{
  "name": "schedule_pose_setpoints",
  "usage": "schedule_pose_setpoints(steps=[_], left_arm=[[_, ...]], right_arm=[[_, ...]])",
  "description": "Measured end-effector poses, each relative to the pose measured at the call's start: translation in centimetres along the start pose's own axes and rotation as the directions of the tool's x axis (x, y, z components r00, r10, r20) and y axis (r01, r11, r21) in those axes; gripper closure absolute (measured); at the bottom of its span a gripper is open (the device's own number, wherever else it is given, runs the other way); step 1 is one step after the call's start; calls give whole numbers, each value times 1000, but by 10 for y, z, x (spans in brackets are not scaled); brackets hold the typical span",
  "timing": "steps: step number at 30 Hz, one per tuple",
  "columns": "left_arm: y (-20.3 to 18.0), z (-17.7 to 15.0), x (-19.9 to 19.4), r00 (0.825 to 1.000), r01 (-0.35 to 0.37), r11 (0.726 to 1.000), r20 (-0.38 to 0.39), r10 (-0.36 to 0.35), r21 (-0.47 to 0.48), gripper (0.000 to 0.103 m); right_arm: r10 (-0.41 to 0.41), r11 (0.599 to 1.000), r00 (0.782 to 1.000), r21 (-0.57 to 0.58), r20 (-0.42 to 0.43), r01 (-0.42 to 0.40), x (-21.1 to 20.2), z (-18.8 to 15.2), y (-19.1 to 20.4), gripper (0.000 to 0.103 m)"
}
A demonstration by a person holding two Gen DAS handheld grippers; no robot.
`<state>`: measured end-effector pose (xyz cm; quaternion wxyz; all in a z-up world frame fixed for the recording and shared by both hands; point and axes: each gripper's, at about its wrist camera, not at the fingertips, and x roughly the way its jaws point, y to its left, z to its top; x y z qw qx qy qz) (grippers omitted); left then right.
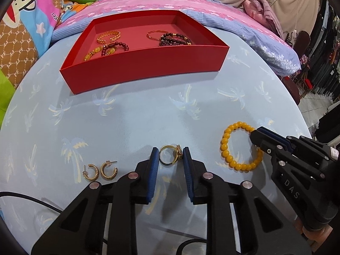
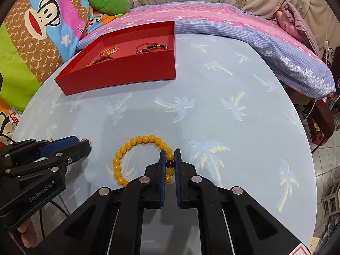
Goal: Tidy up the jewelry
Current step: 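Grasp the gold red-stone ring with the left tool while the right tool holds the yellow bracelet, then carry the ring and yellow bracelet into the red box and open both tools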
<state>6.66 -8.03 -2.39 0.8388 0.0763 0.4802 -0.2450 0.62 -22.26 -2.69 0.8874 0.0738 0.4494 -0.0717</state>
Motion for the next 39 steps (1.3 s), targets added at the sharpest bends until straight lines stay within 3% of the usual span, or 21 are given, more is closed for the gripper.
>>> schedule_pose_setpoints(steps=[10, 23, 39], left_arm=[[3, 2, -11, 1000, -8, 1000, 24, 7, 2, 81], [30, 22, -41, 995, -25, 998, 96, 30, -59, 81], [68, 82, -52, 981, -62, 993, 178, 79, -100, 81]], right_arm=[[24, 1000, 1000, -11, 17, -24, -7, 6, 8, 96], [69, 996, 993, -60, 93, -63, -25, 39, 32, 96], [118, 988, 975, -120, 187, -97, -30, 110, 58, 96]])
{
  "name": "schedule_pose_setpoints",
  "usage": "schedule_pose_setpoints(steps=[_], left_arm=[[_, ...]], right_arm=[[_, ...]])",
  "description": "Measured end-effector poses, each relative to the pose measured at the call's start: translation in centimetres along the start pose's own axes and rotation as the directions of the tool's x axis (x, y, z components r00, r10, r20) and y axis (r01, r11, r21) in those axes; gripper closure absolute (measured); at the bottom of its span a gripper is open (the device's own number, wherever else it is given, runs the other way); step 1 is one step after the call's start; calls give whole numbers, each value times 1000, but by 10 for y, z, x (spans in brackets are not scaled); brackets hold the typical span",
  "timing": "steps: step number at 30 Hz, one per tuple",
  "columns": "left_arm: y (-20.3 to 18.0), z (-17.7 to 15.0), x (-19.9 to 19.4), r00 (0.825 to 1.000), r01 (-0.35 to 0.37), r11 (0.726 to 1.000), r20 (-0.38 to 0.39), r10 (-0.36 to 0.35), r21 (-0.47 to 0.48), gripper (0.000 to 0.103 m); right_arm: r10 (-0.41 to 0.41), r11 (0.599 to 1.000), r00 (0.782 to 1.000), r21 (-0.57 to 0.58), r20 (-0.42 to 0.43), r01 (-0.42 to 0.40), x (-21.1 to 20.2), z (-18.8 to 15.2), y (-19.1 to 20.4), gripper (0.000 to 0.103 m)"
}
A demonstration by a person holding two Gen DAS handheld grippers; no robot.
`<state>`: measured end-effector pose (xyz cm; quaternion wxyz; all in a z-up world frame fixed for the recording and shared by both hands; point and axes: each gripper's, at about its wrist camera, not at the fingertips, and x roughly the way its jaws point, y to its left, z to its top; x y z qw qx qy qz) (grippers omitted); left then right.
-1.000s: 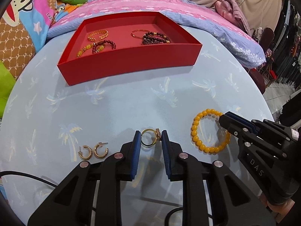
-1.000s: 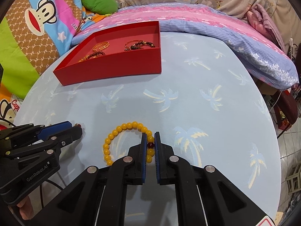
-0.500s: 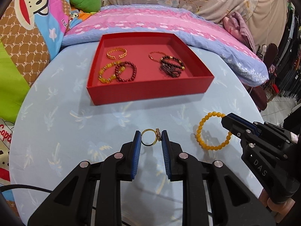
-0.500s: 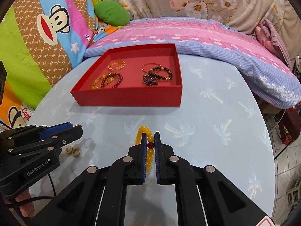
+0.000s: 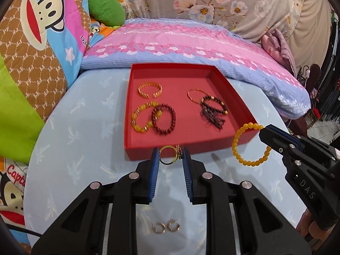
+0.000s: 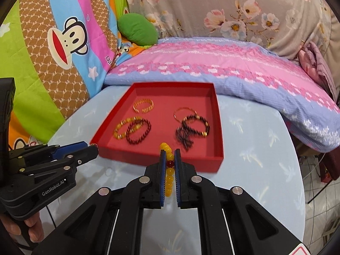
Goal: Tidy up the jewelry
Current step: 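Carry the ring and yellow bracelet into the red box and open both tools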
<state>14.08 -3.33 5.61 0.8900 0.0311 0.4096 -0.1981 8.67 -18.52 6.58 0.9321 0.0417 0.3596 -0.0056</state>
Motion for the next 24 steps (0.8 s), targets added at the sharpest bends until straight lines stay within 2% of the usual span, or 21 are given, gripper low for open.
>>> schedule_pose_setpoints(steps=[7, 14, 24], left_arm=[[4, 40, 17, 999, -11, 1000, 33, 10, 16, 81], [4, 78, 53, 999, -29, 999, 39, 28, 34, 81], [11, 112, 101, 998, -66, 997, 16, 65, 35, 81]], right_arm=[[12, 1000, 999, -3, 37, -12, 27, 45, 0, 96], [40, 999, 999, 30, 21, -40, 73, 83, -9, 96], [49, 999, 999, 23, -17, -48, 124, 107, -13, 96]])
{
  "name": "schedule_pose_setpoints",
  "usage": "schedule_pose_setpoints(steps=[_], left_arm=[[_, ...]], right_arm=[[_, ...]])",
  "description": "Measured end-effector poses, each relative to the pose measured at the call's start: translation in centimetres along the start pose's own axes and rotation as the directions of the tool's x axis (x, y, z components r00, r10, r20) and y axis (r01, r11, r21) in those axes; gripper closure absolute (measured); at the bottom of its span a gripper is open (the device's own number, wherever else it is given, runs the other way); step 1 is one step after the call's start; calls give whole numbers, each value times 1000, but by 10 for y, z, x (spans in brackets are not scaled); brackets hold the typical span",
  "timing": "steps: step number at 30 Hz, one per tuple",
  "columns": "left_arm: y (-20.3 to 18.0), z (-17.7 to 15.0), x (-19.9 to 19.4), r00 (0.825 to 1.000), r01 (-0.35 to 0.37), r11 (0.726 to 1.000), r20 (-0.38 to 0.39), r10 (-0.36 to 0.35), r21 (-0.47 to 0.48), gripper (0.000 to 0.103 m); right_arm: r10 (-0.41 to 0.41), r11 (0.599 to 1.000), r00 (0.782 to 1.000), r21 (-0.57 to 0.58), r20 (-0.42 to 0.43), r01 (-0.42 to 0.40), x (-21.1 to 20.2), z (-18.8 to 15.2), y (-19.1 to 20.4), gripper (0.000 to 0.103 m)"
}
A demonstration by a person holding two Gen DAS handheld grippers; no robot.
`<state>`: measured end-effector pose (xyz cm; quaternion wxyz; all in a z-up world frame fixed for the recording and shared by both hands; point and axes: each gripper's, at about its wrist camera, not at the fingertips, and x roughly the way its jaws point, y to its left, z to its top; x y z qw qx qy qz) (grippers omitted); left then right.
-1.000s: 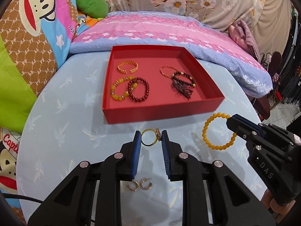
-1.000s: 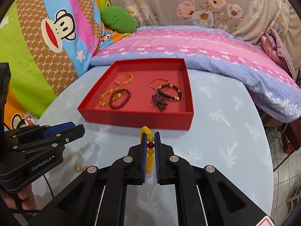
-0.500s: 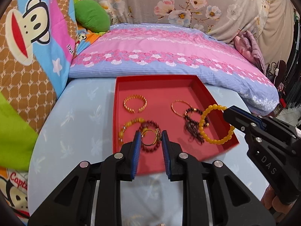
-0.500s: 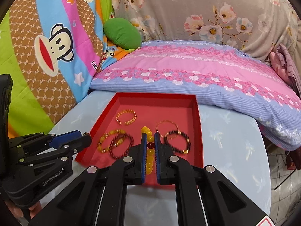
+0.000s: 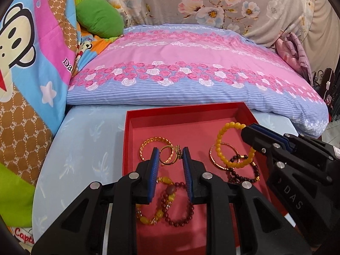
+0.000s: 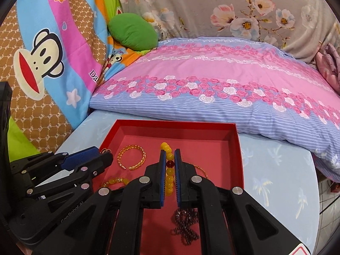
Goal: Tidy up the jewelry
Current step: 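Carry the ring and yellow bracelet into the red box and open both tools, then withdraw both open tools from the red box toward the gold hoop earrings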
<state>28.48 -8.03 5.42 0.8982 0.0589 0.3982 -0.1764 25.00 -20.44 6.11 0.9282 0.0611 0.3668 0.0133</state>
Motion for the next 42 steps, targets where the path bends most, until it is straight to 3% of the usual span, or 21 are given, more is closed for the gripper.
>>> schedule_pose_setpoints(steps=[19, 21, 22, 24, 42], left_arm=[[0, 7, 37, 999, -28, 1000, -35, 28, 5, 81], [-2, 7, 38, 999, -41, 999, -30, 41, 8, 80], [-2, 7, 39, 998, -48, 999, -29, 48, 6, 75], [-3, 6, 38, 998, -63, 998, -23, 63, 1, 71], [-15, 1, 0, 997, -78, 997, 11, 78, 15, 67]], right_arm=[[-50, 999, 997, -24, -51, 49, 36, -1, -2, 95], [-61, 998, 997, -15, -46, 60, 35, -1, -4, 87], [-63, 998, 997, -13, -41, 63, 34, -2, -5, 76], [-81, 997, 996, -7, -26, 81, 31, -2, -6, 70], [-79, 996, 997, 32, 5, 79, -10, -7, -8, 68]])
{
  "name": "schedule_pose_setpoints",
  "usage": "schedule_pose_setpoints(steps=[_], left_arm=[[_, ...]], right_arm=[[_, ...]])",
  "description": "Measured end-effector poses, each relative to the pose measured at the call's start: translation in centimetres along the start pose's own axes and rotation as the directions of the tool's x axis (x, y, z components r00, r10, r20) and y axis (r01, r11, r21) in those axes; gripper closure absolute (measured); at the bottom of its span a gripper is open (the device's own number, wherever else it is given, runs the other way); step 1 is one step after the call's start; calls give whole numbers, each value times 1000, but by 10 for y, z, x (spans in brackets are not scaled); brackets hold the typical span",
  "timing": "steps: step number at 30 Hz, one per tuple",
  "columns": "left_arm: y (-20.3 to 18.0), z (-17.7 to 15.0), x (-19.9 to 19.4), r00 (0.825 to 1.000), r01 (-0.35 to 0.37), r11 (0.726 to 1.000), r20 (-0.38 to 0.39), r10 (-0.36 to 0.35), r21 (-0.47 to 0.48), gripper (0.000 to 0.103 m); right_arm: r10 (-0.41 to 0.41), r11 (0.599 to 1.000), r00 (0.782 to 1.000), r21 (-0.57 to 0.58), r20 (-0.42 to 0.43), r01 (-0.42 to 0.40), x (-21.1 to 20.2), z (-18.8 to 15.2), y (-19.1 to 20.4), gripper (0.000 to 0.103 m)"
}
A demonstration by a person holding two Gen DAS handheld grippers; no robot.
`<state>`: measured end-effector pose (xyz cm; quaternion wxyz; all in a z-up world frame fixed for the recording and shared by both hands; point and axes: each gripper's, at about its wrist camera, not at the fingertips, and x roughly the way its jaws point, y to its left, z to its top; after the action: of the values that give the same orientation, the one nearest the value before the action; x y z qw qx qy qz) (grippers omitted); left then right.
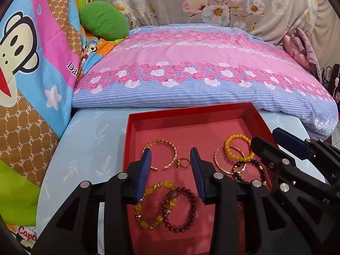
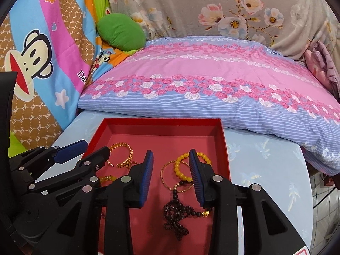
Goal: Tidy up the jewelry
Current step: 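Withdraw both open tools from the red box toward the gold hoop earrings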
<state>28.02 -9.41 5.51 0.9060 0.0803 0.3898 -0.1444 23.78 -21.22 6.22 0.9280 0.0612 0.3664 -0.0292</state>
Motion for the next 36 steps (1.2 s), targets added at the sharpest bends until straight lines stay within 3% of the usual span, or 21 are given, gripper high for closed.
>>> schedule_pose_setpoints(steps=[20, 36], left_arm=[[-12, -41, -75, 999, 25, 1000, 29, -25, 2, 67], [-9, -112, -106, 999, 32, 999, -17, -31, 4, 67]], right_arm=[[-15, 1000, 999, 19, 30, 14, -80, -41, 5, 68], [18, 999, 1000, 32, -24, -17, -112, -108, 21, 68]])
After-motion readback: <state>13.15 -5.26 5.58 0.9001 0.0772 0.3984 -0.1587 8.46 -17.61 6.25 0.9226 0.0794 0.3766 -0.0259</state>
